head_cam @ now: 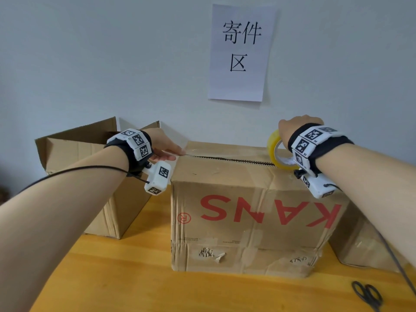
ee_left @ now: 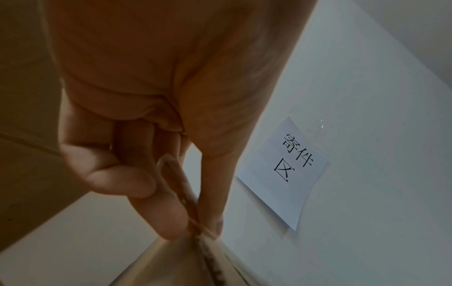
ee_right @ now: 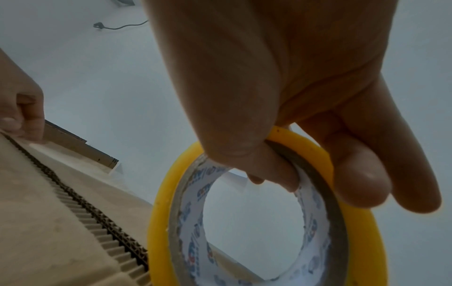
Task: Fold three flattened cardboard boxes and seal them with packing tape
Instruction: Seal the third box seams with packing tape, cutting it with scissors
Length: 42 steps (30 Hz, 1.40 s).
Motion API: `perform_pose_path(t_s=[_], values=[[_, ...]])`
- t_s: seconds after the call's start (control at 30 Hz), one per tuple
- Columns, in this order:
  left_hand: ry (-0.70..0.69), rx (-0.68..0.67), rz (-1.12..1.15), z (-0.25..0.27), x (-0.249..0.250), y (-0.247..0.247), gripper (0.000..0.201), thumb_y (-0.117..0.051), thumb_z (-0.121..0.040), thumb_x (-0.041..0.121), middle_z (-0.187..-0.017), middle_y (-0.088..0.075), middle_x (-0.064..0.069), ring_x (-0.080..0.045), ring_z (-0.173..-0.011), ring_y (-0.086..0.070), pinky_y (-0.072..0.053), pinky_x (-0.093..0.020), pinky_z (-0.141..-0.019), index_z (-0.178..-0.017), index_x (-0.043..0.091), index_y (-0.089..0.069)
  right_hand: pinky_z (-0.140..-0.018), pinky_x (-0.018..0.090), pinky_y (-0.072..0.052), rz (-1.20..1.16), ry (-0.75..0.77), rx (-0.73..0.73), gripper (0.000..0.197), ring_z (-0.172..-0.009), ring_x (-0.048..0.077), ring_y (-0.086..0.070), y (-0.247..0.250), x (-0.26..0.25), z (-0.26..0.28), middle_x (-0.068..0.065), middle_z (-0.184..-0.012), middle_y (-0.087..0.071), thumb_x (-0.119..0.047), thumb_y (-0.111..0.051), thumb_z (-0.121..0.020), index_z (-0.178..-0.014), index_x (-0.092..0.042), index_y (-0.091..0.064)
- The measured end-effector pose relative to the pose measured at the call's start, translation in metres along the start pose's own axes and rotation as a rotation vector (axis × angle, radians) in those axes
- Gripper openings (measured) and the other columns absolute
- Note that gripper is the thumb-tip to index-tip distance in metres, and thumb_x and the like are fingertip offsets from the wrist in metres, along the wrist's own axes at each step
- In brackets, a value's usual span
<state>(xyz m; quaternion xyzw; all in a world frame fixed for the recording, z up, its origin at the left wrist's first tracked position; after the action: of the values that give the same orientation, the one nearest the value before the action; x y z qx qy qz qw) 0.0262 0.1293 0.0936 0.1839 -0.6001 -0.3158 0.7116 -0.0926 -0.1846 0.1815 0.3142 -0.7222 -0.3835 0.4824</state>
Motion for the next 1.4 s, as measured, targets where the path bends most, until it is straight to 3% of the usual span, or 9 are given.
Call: perform_pose_path(t_s=[0.2,0.33,0.43,0.47,0.63,0.87,1.0,1.17,1.4], values=[[-0.003,-0.018,-0.054,-0.003,0.005,0.0,0.051,-0.091,-0.069,0.026,-0.073,-0.074,-0.006,-0.012,-0.055,-0.064,-0.045,-0.021,-0.047,-0.109,0.002,-0.07,-0.046,0.027,-0.029,0.02,-0.012,-0.005,0.016,-0.058,0.015,-0.046,-0.002,-0.001,-0.004,0.002,-0.072,-0.051,-0.013,-0.057,-0.092,-0.108,-0.01,-0.059],[0.076,-0.031,-0.271,0.006,0.001,-0.001,0.053,-0.074,-0.082,0.053,-0.052,-0.065,0.0,-0.008,-0.035,-0.05,-0.038,-0.018,-0.04,-0.09,0.002,-0.064,-0.047,0.028,-0.03,0.02,-0.02,-0.01,0.018,-0.059,0.016,-0.046,-0.004,0.001,-0.006,0.002,-0.074,-0.051,-0.013,-0.056,-0.093,-0.111,-0.01,-0.057],[0.055,-0.041,-0.332,0.009,-0.009,-0.001,0.061,-0.062,-0.084,0.067,-0.074,-0.072,0.004,-0.009,-0.064,-0.067,-0.044,-0.027,-0.056,-0.094,0.007,-0.064,-0.047,0.028,-0.028,0.027,-0.021,0.004,0.018,-0.06,0.016,-0.045,-0.004,0.001,-0.007,0.003,-0.074,-0.05,-0.012,-0.057,-0.093,-0.111,-0.01,-0.056],[0.047,-0.025,-0.302,0.007,-0.014,0.0,0.058,-0.063,-0.086,0.064,-0.08,-0.073,0.005,-0.01,-0.07,-0.068,-0.044,-0.028,-0.058,-0.1,0.008,-0.064,-0.047,0.028,-0.028,0.028,-0.023,0.001,0.018,-0.06,0.016,-0.045,-0.005,0.001,-0.007,0.003,-0.074,-0.049,-0.012,-0.057,-0.093,-0.111,-0.01,-0.055],[0.083,-0.016,-0.27,0.006,-0.037,0.002,0.035,-0.073,-0.089,0.036,-0.048,-0.055,0.001,-0.011,-0.034,-0.041,-0.035,-0.023,-0.043,-0.081,0.005,-0.061,-0.054,0.028,-0.035,0.043,-0.012,0.023,0.017,-0.059,0.016,-0.044,-0.004,0.001,-0.006,0.003,-0.074,-0.048,-0.013,-0.057,-0.093,-0.11,-0.009,-0.053],[-0.088,0.134,-0.029,0.021,-0.006,0.02,0.025,-0.064,-0.093,0.006,-0.087,-0.069,-0.011,-0.016,-0.052,-0.057,-0.047,-0.026,-0.052,-0.118,0.002,-0.066,-0.051,0.028,-0.032,0.041,-0.019,0.033,0.013,-0.059,0.016,-0.045,-0.004,0.001,-0.004,0.003,-0.074,-0.049,-0.014,-0.057,-0.093,-0.105,-0.01,-0.053],[-0.138,0.075,0.232,0.04,0.016,0.017,0.024,-0.043,-0.103,0.002,-0.105,-0.071,-0.01,-0.026,-0.088,-0.073,-0.059,-0.035,-0.079,-0.12,0.001,-0.06,-0.048,0.028,-0.029,0.044,-0.026,0.032,0.019,-0.06,0.017,-0.043,-0.004,0.002,-0.002,0.003,-0.074,-0.048,-0.015,-0.057,-0.094,-0.111,-0.01,-0.054],[-0.262,0.268,0.239,0.051,0.035,0.036,0.031,-0.041,-0.099,0.001,-0.11,-0.073,-0.004,-0.018,-0.085,-0.066,-0.055,-0.029,-0.072,-0.113,0.006,-0.068,-0.048,0.029,-0.028,0.025,-0.026,0.034,0.021,-0.06,0.017,-0.042,-0.004,0.004,-0.001,0.004,-0.075,-0.047,-0.015,-0.056,-0.095,-0.114,-0.009,-0.053],[-0.146,-0.015,0.261,0.051,0.026,0.006,0.025,-0.053,-0.101,0.007,-0.107,-0.073,-0.016,-0.032,-0.098,-0.072,-0.06,-0.04,-0.081,-0.123,-0.001,-0.06,-0.047,0.028,-0.027,0.011,-0.031,0.022,0.019,-0.059,0.016,-0.044,-0.005,0.004,-0.001,0.004,-0.075,-0.048,-0.011,-0.057,-0.094,-0.112,-0.008,-0.055]])
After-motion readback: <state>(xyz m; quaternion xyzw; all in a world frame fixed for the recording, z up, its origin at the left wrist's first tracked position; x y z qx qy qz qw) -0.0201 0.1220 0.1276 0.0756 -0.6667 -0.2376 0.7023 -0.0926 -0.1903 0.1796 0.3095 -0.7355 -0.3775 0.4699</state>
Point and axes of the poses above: each hand's wrist, its own z-axis away from the middle knuckle, its own y-axis out of the back of the hand, x = y × z, the point moved 7 cm from there along -z, towards the middle knuckle
